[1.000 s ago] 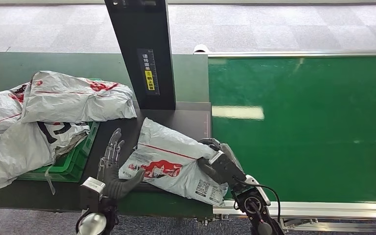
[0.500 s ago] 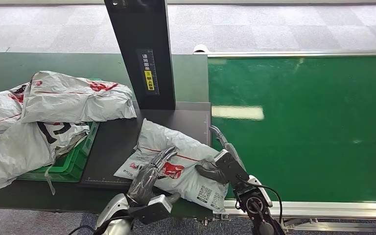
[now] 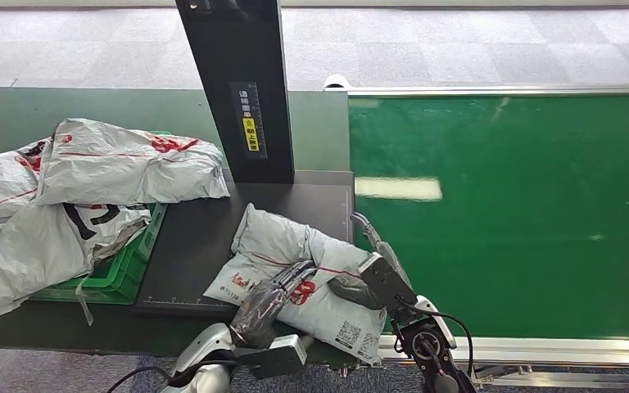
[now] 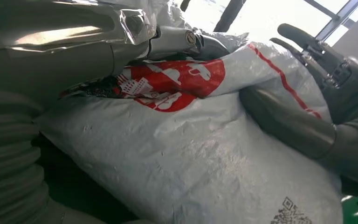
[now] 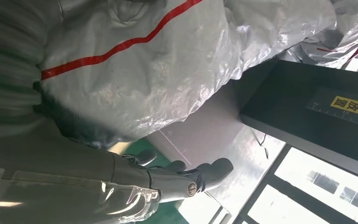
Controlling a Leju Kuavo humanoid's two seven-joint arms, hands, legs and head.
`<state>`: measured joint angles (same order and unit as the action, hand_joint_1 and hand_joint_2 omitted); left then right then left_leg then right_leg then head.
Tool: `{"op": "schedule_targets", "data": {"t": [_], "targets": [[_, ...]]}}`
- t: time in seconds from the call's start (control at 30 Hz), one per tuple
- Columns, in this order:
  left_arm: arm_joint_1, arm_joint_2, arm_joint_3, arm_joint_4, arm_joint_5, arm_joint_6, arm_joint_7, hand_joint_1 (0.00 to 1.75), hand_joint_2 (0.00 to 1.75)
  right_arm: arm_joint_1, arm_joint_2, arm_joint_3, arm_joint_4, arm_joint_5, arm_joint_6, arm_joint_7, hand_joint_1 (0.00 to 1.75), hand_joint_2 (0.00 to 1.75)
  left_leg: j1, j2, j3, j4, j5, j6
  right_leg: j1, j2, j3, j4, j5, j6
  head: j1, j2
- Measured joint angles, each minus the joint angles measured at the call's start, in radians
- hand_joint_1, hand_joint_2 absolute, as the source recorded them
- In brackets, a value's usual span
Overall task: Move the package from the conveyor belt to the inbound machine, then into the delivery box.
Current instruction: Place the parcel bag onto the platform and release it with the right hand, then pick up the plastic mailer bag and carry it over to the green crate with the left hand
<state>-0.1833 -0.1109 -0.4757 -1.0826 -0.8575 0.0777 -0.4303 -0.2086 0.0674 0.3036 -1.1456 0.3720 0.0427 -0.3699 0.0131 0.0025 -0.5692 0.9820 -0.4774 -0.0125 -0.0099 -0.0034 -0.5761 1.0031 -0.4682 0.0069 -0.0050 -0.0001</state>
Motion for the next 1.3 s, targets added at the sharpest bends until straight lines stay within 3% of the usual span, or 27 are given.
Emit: {"op": "schedule_targets", "data": {"t": [0.17,0.23,0.3,0.37,0.67,0.87,1.17,1.3], "targets": [[-0.038,-0.004,-0.016,0.058,-0.032,0.002,0.08,0.01,1.75,0.008,0.007,-0.01,0.0,0.014,0.0,0.0,0.0,1.75,0.0,0.0,0.003,0.0,0.0,0.0,0.0,0.0,0.003,0.0,0.0,0.0,0.0,0.0],[-0.052,-0.009,-0.016,0.087,-0.035,0.014,0.111,0.68,1.75,0.011,0.01,-0.014,0.0,0.019,0.0,0.0,0.0,1.75,0.0,0.0,0.004,0.0,0.0,0.0,0.0,0.0,0.004,0.0,0.0,0.0,0.0,0.0],[-0.06,-0.013,-0.015,0.103,-0.026,0.032,0.121,1.51,1.75,0.013,0.01,-0.015,-0.002,0.023,0.0,0.001,0.0,1.75,0.0,0.0,0.005,0.0,0.0,0.0,0.0,0.0,0.005,0.0,0.0,0.0,0.0,0.0],[-0.059,-0.017,-0.01,0.109,-0.011,0.062,0.113,1.71,1.75,0.016,0.01,-0.017,-0.006,0.025,0.0,0.001,0.0,1.75,0.0,0.0,0.006,0.0,0.0,0.0,0.0,0.0,0.006,0.0,0.0,0.0,0.0,0.0],[-0.081,-0.046,0.017,0.127,0.089,0.216,-0.01,1.75,1.75,0.035,0.003,-0.047,-0.015,-0.01,-0.02,-0.018,0.0,1.75,0.0,0.0,0.006,0.0,0.0,0.0,0.0,0.0,0.006,0.0,0.0,0.0,0.0,0.0],[-0.095,-0.053,0.017,0.134,0.105,0.23,-0.022,1.75,1.75,0.04,0.002,-0.055,-0.022,-0.016,-0.027,-0.021,0.0,1.75,0.0,0.001,0.006,0.0,0.0,0.0,0.0,0.0,0.006,0.0,0.0,0.0,0.0,0.0],[-0.087,-0.045,0.057,0.059,0.244,0.443,-0.138,1.75,1.75,0.127,0.002,-0.151,-0.152,-0.223,-0.078,-0.049,0.0,1.75,0.0,0.001,0.003,0.0,0.0,0.0,0.0,0.0,0.002,0.0,0.0,0.0,0.0,0.0],[-0.062,-0.034,0.091,-0.024,0.318,0.481,-0.197,1.75,1.75,0.159,-0.001,-0.192,-0.181,-0.272,-0.082,-0.057,0.0,1.75,0.0,0.001,0.002,0.0,0.0,0.0,0.0,0.0,0.001,0.0,0.0,0.0,0.0,0.0]]}}
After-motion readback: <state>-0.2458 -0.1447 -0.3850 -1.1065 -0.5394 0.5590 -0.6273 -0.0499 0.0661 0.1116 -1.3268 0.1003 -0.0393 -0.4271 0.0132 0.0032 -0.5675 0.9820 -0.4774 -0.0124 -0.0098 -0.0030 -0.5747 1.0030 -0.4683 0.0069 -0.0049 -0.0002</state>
